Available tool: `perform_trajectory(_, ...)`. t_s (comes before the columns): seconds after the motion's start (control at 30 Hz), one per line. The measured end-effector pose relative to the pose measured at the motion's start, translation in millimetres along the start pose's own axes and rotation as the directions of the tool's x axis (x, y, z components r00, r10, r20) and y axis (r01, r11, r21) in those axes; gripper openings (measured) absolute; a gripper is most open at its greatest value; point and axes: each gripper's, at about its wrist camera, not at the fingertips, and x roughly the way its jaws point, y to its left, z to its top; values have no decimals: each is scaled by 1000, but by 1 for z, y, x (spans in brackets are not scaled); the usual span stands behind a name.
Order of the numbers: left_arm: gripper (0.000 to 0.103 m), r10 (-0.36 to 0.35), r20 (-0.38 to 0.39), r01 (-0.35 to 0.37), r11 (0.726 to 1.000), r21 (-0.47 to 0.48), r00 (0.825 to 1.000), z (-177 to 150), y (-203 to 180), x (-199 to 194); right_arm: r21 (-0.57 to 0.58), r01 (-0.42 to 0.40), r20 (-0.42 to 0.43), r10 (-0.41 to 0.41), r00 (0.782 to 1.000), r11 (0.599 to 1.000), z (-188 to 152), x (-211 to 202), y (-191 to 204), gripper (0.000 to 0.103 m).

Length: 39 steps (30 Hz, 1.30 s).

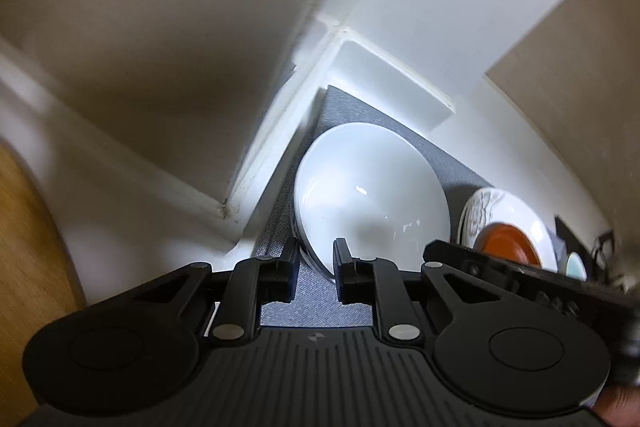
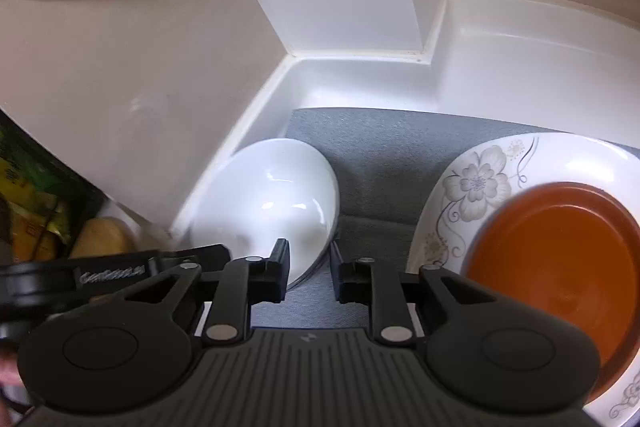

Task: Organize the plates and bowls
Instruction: 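Move both grippers to the white bowl stack and grasp its rim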

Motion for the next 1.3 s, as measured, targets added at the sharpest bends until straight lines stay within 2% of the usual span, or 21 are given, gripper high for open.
perform_trajectory(0.17,21,-4,-44,6,999,35,999,-12,-5,-7,33,-10,-27,11,1000,999,-10,-7,-3,10)
perform_trajectory(0.33,21,-57,-71,58,998,12,996,-33,2,-14,41,-27,-56,29,998,999,-29,-19,-4,10)
perform_trajectory(0.47,24,-84,-66,82,996,-23,994,-29,9,-12,16,-36,-55,37,998,999,-31,-21,-1,11)
perform_trajectory(0.6,24,-44,-90,39,998,-57,995,-17,12,-1,-1,-20,-39,20,999,1000,-30,-22,1,16)
perform_trajectory(0.7,24,-19,-110,12,998,-63,994,-9,9,14,25,-46,-37,47,998,999,-32,-16,-3,33)
perform_trajectory(0.73,24,4,-125,-11,998,-57,992,-8,6,19,39,-45,-41,46,998,998,-33,-12,-4,33)
perform_trajectory(0.8,15,9,-128,-12,1000,-26,992,-8,1,21,67,-36,-46,39,998,997,-35,-7,-5,33)
perform_trajectory(0.87,15,28,-125,-25,999,22,992,-9,-8,20,69,-51,-40,54,998,996,-37,-6,-4,32)
perform_trajectory(0.93,16,35,-127,-29,998,49,991,-11,-14,20,54,-29,-41,31,999,998,-38,-8,-2,22)
perform_trajectory(1.0,17,16,-146,-11,999,38,989,-12,-12,18,72,-43,-24,45,999,996,-40,-13,-5,17)
perform_trajectory(1.17,19,-9,-160,15,999,39,987,-18,-1,14,25,-47,-36,48,998,999,-42,-11,-2,15)
perform_trajectory(1.3,19,-33,-175,31,999,-15,984,-14,5,18,59,-51,-52,54,997,997,-41,-2,-3,22)
